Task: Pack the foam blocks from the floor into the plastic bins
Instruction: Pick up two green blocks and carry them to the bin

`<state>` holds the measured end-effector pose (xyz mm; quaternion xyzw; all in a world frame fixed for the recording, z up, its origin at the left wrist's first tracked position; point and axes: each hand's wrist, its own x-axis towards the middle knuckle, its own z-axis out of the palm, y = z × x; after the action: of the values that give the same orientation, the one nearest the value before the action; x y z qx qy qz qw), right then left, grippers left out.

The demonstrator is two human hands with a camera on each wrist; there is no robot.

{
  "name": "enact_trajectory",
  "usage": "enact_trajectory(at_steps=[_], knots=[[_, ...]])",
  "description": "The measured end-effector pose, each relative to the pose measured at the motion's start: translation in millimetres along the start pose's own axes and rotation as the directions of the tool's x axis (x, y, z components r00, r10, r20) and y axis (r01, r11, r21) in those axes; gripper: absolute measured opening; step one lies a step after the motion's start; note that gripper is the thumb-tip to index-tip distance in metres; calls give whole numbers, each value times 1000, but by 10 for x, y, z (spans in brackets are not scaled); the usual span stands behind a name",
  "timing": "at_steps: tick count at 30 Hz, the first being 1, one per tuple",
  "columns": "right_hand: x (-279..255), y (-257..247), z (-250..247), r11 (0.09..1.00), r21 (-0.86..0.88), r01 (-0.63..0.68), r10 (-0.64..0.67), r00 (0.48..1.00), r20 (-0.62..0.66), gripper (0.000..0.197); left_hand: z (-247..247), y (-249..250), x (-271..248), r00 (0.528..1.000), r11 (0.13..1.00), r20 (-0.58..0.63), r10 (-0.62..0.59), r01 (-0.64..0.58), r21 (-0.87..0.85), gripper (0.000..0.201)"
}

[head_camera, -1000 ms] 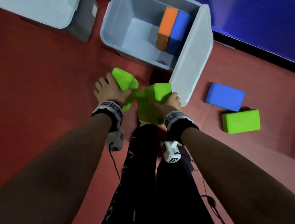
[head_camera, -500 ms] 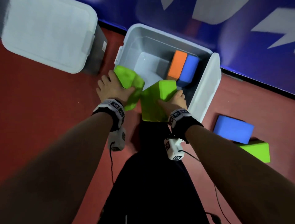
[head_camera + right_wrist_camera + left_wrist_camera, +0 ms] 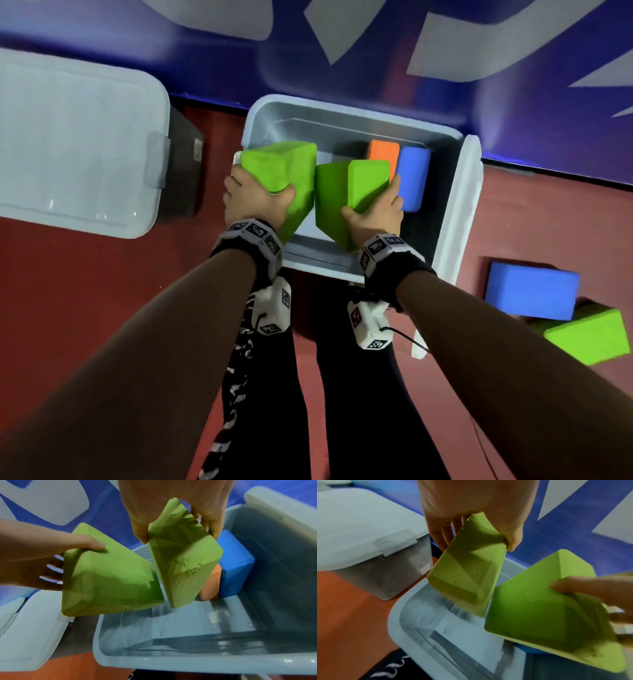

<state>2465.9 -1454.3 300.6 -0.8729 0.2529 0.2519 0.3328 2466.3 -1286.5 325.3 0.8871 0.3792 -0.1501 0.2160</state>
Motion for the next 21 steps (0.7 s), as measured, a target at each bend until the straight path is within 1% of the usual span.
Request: enact_trajectory(at_steps=[3,8,10,14,18,21], knots=[[284,15,290,1000,-11,-11,11,1000,-29,106,340,-19,332,1000,1000,19,11,-11,8,91],[789,19,788,999,-23,-33,31,996,-83,103,807,15,915,988,998,148,36,-44,45,96],[980,9,905,997,-43,-59,54,992,-110,101,944,61,1094,984,997,170,57,-66,45,92],[1374,39,1096,991,-81,-106,92,981,-168,99,1271,184,1437,967,990,224,120,-135,50,90],[1580,19,1309,976,-200,-89,47,977,-206,98,1506,280,1633,952,979,249,178,-197,53,87],[1651,64,1412,945,-323,-49,-35,968,-247,93,1686,304,1685,952,983,253,173,-183,18,86]])
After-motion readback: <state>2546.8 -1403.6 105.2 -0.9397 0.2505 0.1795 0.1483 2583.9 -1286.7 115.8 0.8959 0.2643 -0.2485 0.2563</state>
